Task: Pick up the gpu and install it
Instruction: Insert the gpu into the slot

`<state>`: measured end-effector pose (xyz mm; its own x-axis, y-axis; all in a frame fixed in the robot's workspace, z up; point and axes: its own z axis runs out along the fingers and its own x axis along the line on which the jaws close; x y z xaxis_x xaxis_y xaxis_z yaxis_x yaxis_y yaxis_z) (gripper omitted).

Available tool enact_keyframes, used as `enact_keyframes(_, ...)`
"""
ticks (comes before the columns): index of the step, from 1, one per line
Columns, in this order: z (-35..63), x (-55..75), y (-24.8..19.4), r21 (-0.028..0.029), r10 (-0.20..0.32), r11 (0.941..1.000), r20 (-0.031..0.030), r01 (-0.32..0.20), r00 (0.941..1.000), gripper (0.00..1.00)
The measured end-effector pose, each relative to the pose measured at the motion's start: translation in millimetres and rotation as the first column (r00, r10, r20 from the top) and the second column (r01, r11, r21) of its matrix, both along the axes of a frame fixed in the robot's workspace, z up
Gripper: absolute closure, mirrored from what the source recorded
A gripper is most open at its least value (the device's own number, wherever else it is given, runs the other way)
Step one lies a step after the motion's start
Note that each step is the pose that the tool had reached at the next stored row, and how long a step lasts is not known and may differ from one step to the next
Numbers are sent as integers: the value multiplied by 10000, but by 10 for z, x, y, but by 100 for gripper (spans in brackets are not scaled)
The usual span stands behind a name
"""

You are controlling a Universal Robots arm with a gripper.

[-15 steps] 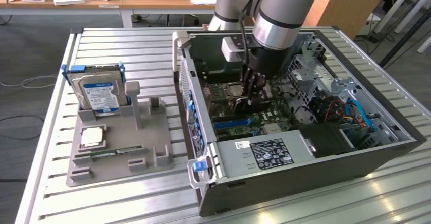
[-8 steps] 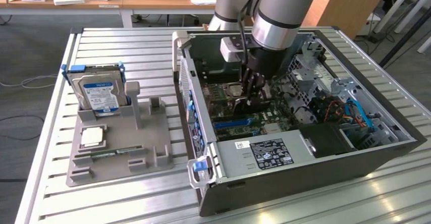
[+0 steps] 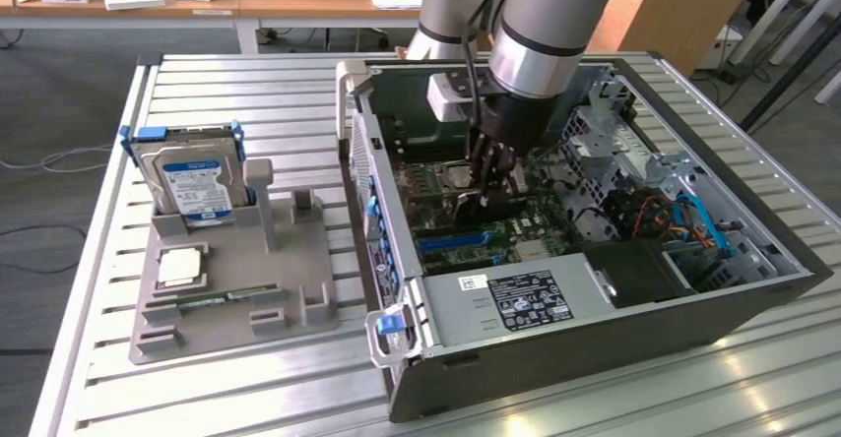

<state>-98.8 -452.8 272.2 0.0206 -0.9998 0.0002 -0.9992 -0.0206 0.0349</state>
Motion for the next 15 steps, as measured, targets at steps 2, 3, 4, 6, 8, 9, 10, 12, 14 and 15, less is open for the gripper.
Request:
enact_keyframes(2,-10,-2,0,-18,1,10000,-1,-1,10000,73)
enact_keyframes(3,-11,-3,0,-22,1,10000,-3,-1,10000,73)
enact_keyframes(4,-11,-3,-1,-24,1,10000,-3,-1,10000,73)
enact_keyframes(6,-14,-3,0,-21,-1,10000,-2,1,10000,73)
enact_keyframes(8,-16,-6,0,-21,-2,10000,-2,2,10000,73)
enact_keyframes(9,-17,-8,0,-22,-1,10000,-2,1,10000,73)
enact_keyframes(10,-18,-9,0,-21,-1,10000,-2,1,10000,73)
enact_keyframes(12,-24,-14,0,-21,-1,10000,-2,1,10000,73)
enact_keyframes(14,-24,-14,0,-21,0,10000,-1,0,10000,73)
enact_keyframes(15,-24,-16,0,-20,-1,10000,-1,1,10000,73)
